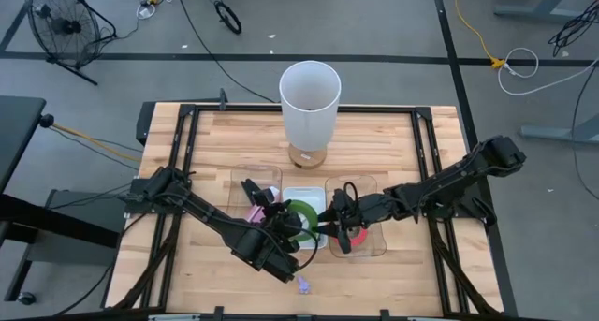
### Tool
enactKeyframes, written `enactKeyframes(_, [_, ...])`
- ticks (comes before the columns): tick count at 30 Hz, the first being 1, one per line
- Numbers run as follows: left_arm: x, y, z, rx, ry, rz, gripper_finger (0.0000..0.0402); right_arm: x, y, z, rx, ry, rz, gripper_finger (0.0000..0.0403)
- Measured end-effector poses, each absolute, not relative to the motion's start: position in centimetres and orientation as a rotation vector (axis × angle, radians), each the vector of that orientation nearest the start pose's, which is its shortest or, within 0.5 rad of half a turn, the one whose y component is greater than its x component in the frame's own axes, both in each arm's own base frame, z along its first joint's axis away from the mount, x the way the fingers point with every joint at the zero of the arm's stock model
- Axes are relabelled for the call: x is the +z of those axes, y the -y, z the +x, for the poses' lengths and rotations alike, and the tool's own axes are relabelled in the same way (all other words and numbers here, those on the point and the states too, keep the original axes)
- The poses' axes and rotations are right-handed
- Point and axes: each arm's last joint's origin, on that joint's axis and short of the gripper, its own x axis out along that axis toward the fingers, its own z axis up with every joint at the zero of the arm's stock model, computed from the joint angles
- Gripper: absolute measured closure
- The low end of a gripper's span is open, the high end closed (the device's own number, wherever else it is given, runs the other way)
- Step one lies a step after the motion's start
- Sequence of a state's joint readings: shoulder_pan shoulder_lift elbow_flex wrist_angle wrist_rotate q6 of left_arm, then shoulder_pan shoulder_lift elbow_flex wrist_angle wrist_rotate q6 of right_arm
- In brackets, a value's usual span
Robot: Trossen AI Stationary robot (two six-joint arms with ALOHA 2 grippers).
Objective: Pick and place Stapler, Stapler remover, tape
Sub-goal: Put the green tape into the right transparent bin
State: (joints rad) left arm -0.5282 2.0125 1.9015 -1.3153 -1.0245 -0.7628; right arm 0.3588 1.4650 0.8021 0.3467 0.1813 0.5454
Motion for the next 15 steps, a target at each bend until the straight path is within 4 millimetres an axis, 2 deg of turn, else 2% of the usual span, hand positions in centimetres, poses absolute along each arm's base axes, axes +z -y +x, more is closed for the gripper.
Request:
enactKeyframes(5, [29.27,17.72,35.35,0.731,-0.768,0.32,0.0313,23.17,-10.49,29.5,0.077,-0.353,0.455,0.0314])
enactKeyframes(11, [29.23,17.68,35.29,0.733,-0.774,0.325,0.0313,23.11,-10.46,29.48,0.079,-0.362,0.433,0.0315])
enactKeyframes(15, [29.24,17.64,35.22,0.735,-0.781,0.316,0.0258,23.01,-10.37,29.3,0.073,-0.384,0.394,0.0315])
